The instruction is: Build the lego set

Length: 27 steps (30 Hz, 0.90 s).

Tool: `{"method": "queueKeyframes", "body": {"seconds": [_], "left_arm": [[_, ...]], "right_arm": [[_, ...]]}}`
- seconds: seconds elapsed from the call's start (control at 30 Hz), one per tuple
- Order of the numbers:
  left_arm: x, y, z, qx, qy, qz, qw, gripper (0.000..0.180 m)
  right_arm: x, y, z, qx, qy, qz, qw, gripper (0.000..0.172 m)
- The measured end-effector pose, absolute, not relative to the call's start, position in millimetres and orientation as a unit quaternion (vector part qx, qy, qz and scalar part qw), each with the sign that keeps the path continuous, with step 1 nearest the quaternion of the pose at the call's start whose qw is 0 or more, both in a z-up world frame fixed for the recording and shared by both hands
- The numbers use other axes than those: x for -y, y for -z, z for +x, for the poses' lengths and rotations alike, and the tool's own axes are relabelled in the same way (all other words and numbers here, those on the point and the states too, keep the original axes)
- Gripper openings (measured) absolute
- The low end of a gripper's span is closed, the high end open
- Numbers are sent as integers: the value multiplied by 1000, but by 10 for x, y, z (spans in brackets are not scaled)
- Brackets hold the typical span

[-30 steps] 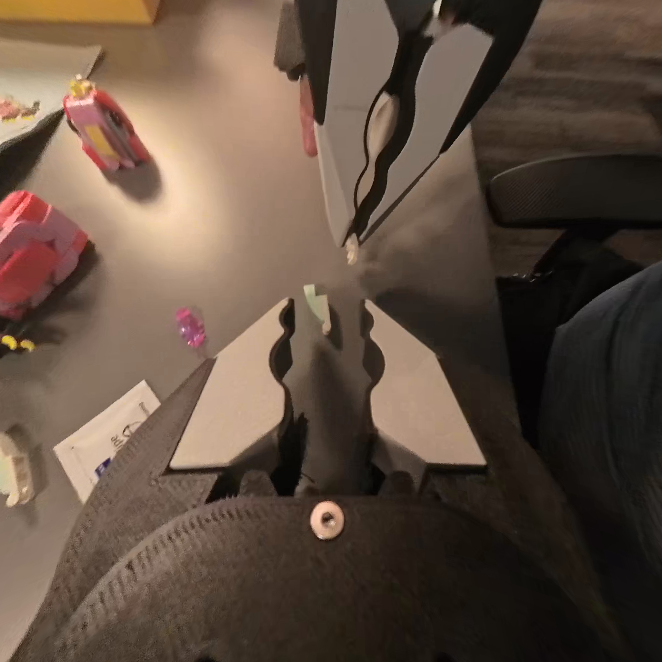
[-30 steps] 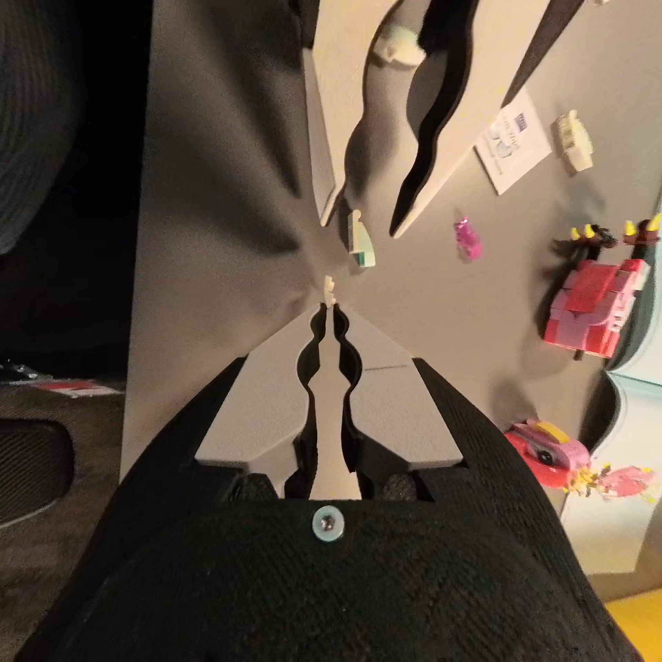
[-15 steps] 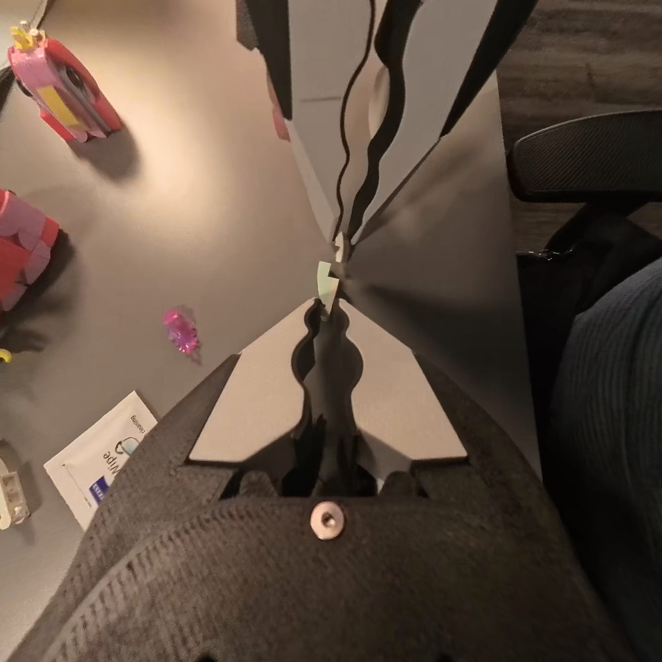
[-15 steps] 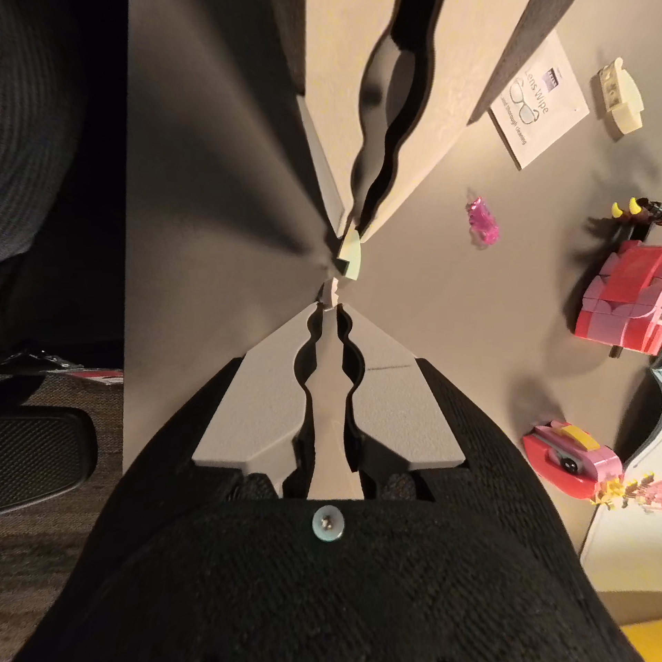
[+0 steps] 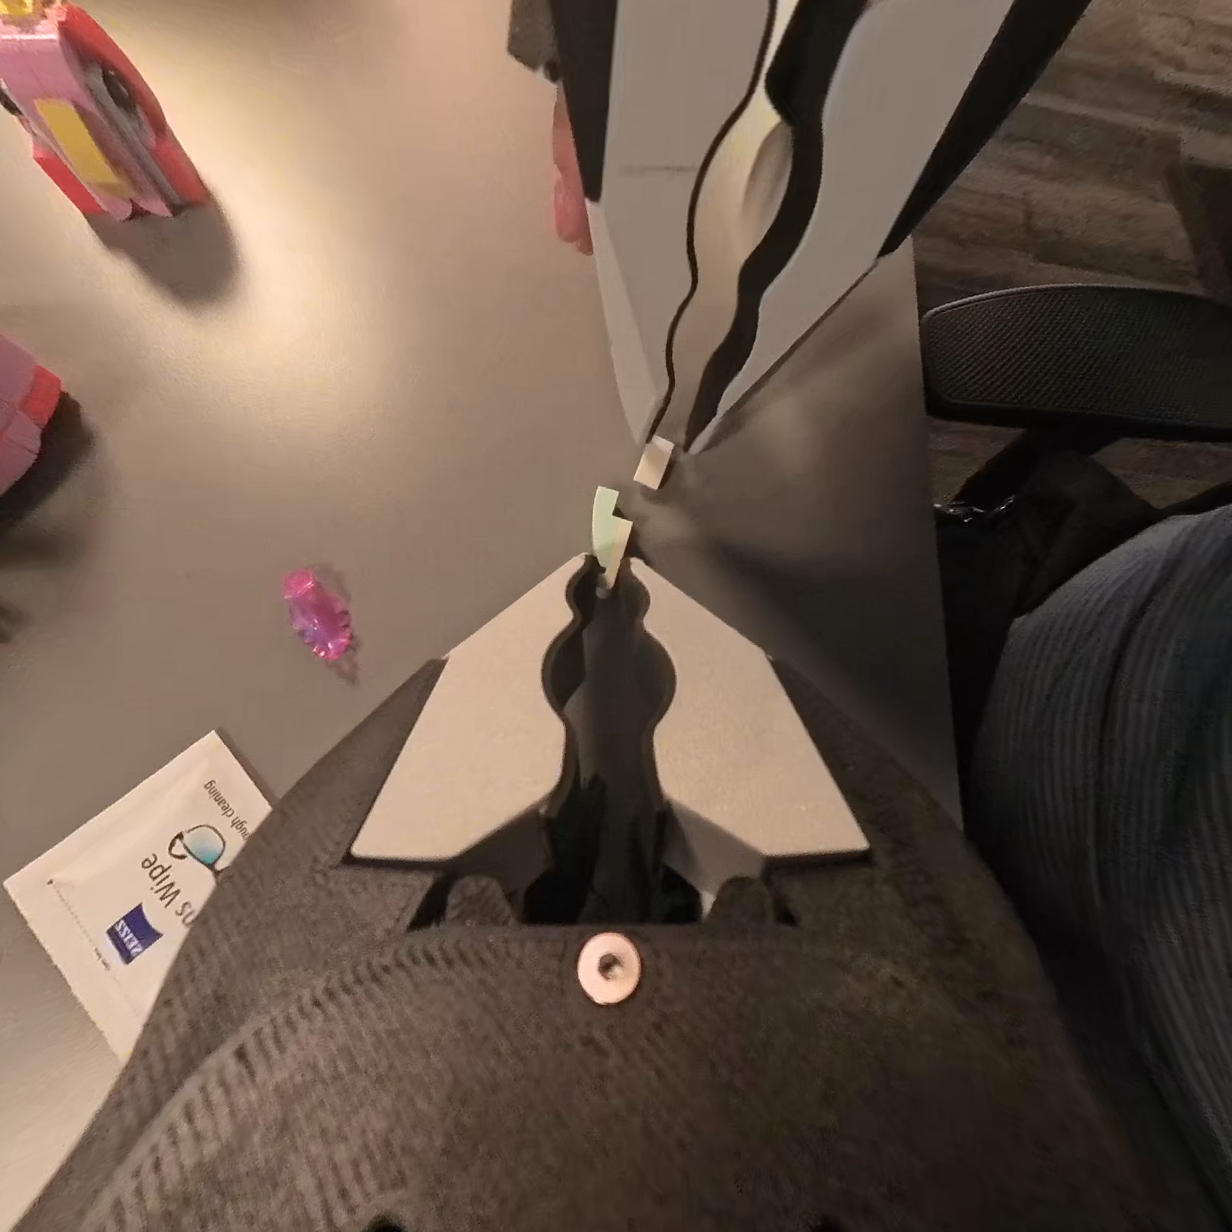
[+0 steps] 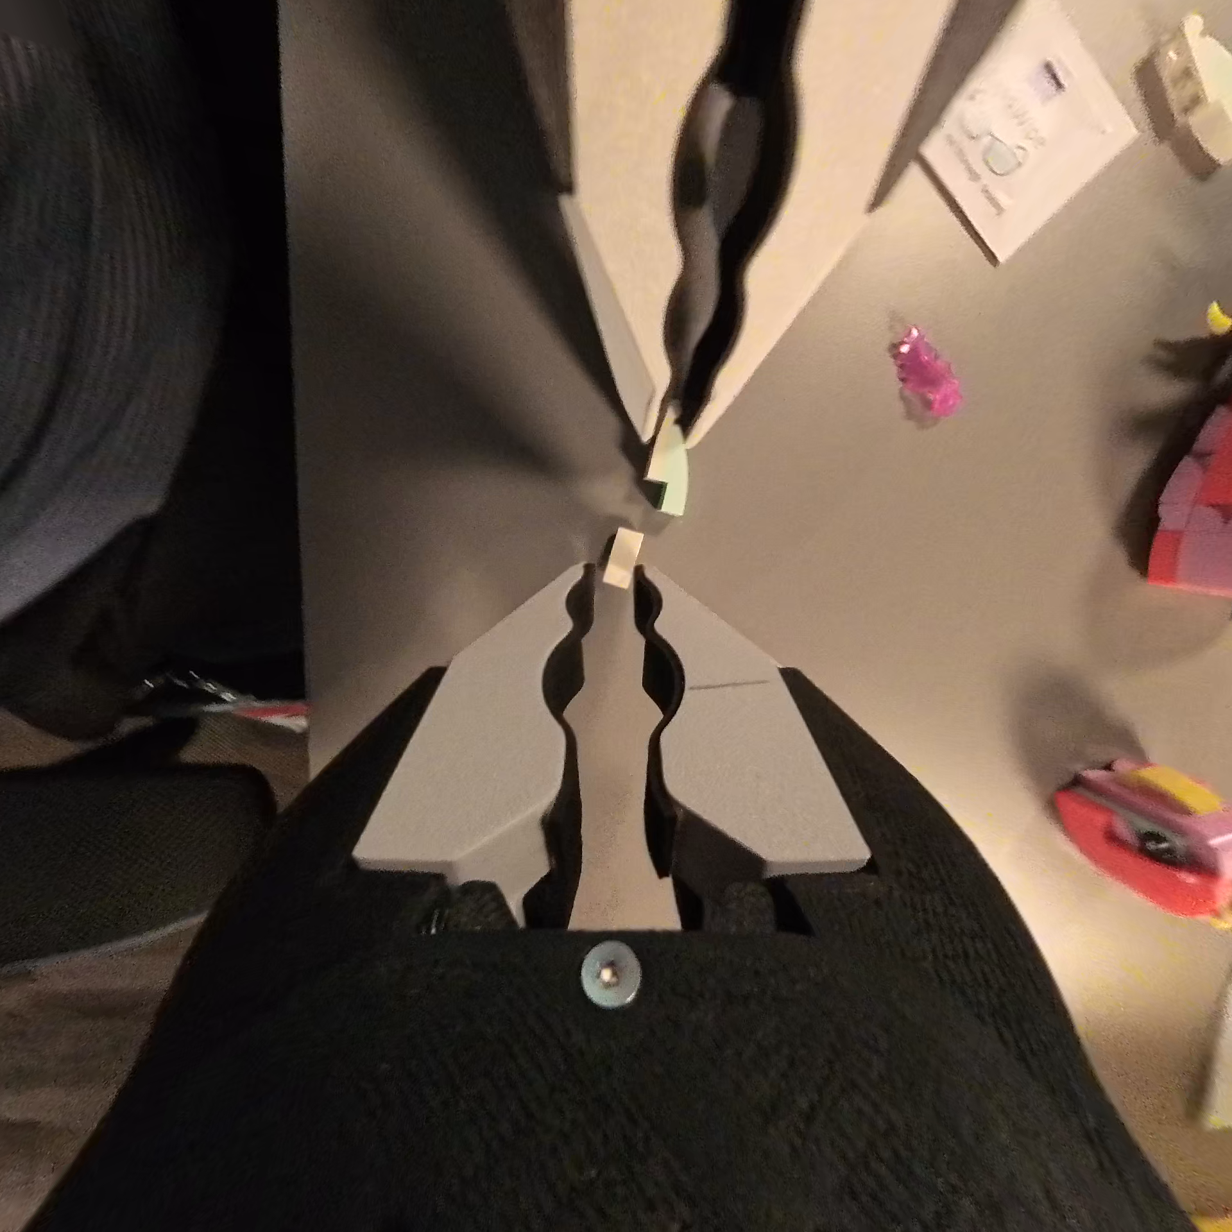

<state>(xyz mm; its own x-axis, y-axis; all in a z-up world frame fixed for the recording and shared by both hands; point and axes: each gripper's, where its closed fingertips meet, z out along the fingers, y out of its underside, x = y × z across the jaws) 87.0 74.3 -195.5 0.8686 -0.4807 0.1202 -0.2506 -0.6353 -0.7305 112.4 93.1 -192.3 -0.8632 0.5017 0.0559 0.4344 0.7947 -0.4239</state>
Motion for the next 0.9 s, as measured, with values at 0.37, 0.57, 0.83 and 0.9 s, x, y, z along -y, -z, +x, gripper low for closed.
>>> {"method": "queueKeyframes", "body": {"seconds": [0.37,0.57,0.83,0.9], "left_arm": [[-755,1868,910,-208,121,-880,409,35],[-797,1620,1083,-210,149,-848,463,22],[-814,1600,1145,-214,157,-845,464,15],[-845,1563,1134,-215,137,-839,480,4]], "right_arm": [[-953,1866,996,943,-168,-185,219,6],[-906,1626,984,912,-55,9,406,6],[-829,1419,998,865,-17,96,492,6],[-845,1404,990,861,-7,101,499,6]]}}
